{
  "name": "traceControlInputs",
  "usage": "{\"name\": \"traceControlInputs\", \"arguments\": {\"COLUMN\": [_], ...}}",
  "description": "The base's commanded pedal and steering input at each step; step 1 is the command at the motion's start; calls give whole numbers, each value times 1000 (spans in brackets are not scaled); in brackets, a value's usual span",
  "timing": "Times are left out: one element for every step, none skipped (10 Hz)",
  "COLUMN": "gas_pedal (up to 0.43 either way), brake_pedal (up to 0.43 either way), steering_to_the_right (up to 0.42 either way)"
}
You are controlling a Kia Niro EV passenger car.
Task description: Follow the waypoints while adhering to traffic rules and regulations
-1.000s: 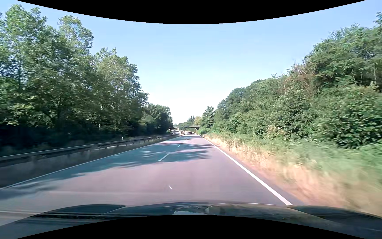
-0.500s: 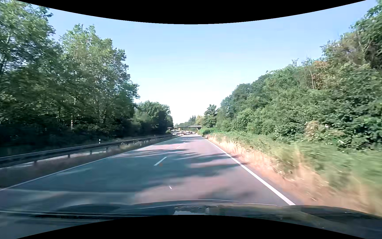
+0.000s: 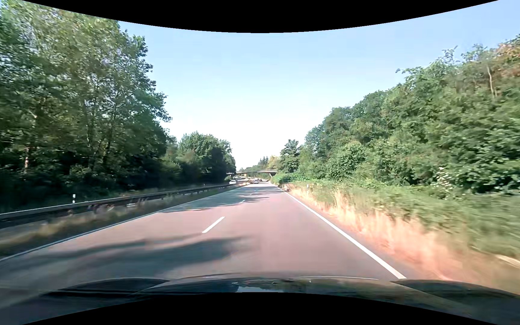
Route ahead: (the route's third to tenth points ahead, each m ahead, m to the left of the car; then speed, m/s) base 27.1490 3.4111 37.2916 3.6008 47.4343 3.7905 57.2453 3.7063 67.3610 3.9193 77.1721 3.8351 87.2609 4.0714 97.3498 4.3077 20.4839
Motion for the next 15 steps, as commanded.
{"name": "traceControlInputs", "arguments": {"gas_pedal": [177, 177, 177, 177, 177, 177, 177, 177, 177, 177, 169, 169, 169, 169, 169], "brake_pedal": [0, 0, 0, 0, 0, 0, 0, 0, 0, 0, 0, 0, 0, 0, 0], "steering_to_the_right": [-3, -3, -3, -3, -3, -3, -3, -3, -3, -3, -3, -3, -3, -3, -3]}}
